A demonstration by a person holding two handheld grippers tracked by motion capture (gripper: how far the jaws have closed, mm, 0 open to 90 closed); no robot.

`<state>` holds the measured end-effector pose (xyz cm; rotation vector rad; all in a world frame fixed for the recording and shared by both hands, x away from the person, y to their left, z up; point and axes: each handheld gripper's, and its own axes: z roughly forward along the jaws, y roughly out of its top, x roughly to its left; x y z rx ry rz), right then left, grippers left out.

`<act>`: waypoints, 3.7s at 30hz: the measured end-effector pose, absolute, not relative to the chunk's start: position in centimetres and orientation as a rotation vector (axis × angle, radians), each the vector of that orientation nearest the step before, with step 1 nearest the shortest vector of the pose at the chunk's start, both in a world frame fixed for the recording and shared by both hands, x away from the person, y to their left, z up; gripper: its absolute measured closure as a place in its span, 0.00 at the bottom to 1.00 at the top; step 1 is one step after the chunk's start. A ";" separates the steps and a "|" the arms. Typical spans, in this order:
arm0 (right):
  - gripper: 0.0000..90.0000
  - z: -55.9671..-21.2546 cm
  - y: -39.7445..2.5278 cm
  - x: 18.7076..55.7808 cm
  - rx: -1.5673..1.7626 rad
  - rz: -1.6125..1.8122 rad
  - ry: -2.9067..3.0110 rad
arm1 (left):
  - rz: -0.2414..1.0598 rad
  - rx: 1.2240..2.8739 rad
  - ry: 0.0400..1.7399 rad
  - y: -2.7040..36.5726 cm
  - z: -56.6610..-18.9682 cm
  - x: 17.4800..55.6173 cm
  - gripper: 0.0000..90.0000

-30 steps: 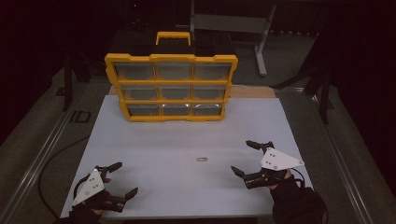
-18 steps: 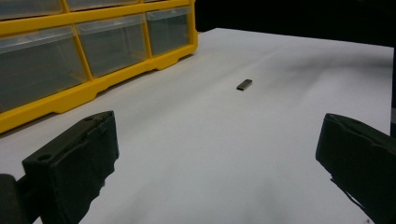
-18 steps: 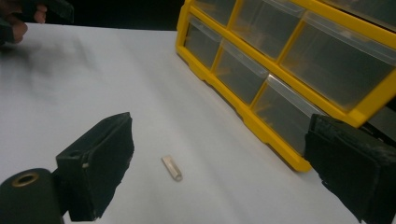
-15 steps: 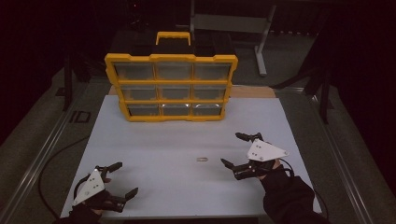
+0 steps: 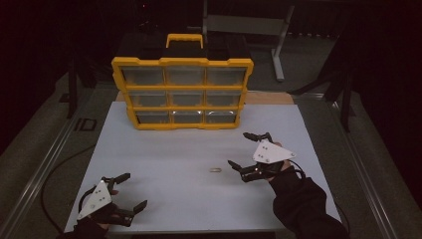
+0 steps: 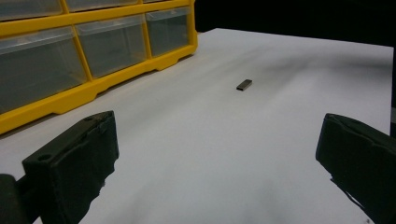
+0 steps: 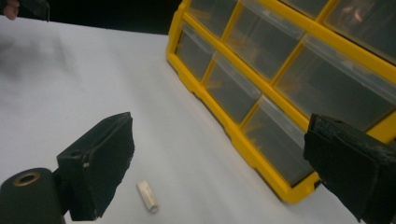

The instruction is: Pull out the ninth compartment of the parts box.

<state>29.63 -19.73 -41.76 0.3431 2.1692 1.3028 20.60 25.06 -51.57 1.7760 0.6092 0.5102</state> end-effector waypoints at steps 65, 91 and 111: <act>0.13 -45.2 -11.3 38.2 -0.037 0.859 2.137 | 0.510 1.767 0.601 25.3 -51.5 20.5 0.00; 0.21 -48.0 -8.2 40.5 -0.156 0.456 2.076 | 0.506 1.753 0.598 25.4 -51.5 20.5 0.00; 0.37 -49.1 -6.7 41.4 -0.132 0.252 1.986 | 0.505 1.754 0.599 25.4 -51.5 20.5 0.00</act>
